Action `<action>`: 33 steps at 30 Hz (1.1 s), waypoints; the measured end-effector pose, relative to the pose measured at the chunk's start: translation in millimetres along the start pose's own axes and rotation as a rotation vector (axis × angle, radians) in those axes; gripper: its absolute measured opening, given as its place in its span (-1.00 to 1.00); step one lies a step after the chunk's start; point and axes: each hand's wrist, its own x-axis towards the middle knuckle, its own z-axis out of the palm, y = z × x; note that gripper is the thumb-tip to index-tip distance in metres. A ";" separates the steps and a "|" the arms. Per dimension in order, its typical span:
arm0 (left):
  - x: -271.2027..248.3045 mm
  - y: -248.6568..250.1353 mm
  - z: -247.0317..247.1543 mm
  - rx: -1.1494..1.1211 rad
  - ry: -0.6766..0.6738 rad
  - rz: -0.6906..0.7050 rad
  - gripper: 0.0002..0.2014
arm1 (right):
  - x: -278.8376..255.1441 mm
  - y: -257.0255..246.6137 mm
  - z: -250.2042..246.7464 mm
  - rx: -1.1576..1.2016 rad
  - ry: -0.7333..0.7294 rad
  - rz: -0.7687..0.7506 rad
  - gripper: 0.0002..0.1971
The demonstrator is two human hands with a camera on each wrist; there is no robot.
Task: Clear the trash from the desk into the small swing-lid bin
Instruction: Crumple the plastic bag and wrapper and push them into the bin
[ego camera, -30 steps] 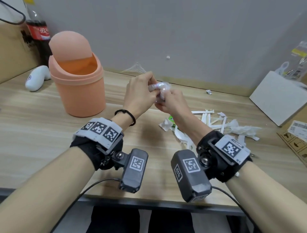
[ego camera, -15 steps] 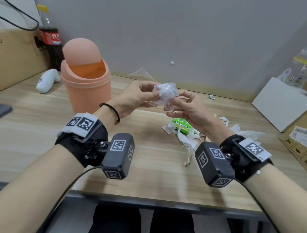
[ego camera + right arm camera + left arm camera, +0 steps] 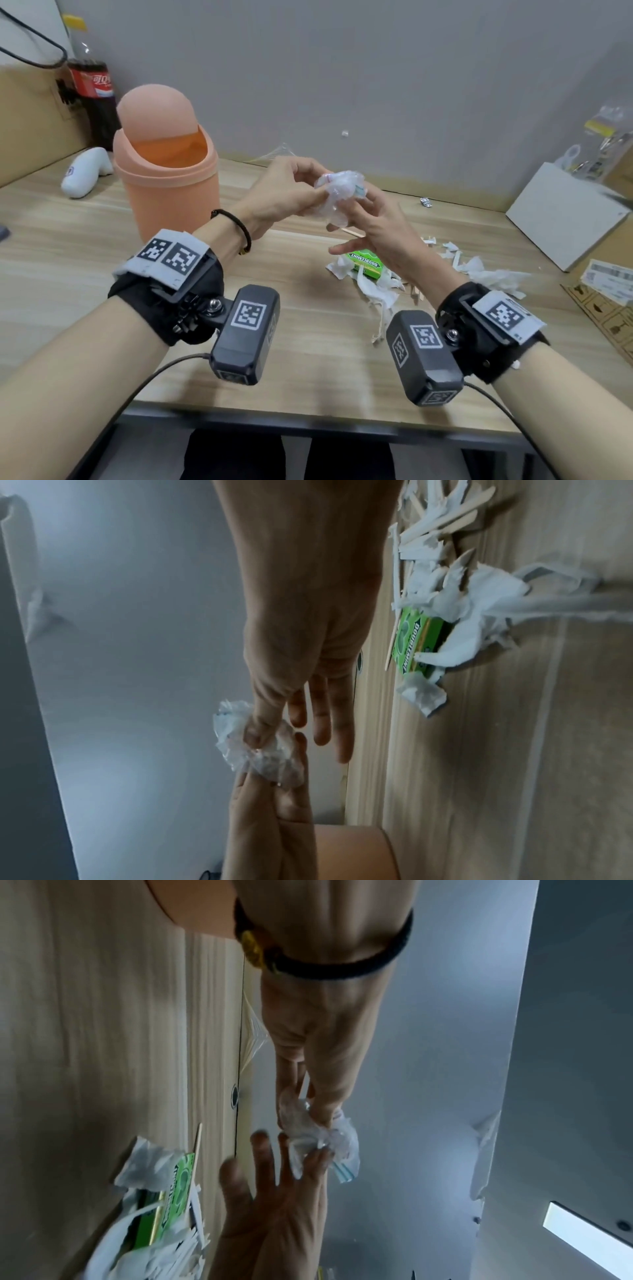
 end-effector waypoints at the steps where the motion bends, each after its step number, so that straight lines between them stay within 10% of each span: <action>1: -0.1 -1.4 0.0 -0.024 0.013 0.007 -0.91 | 1.2 0.3 1.1 0.016 -0.004 -0.005 -0.72; 13: -6.6 2.0 -0.8 0.024 0.208 0.134 -0.85 | 15.8 -12.1 29.6 0.083 0.062 -0.155 -0.83; 24: -21.2 11.9 -33.7 -0.228 0.100 -0.070 -0.57 | 40.0 -13.0 41.0 -0.771 0.121 -0.196 -0.79; 33: -22.8 -3.9 -37.1 -0.055 0.234 0.089 -0.86 | 26.5 -20.1 52.4 -0.231 0.119 0.015 -0.77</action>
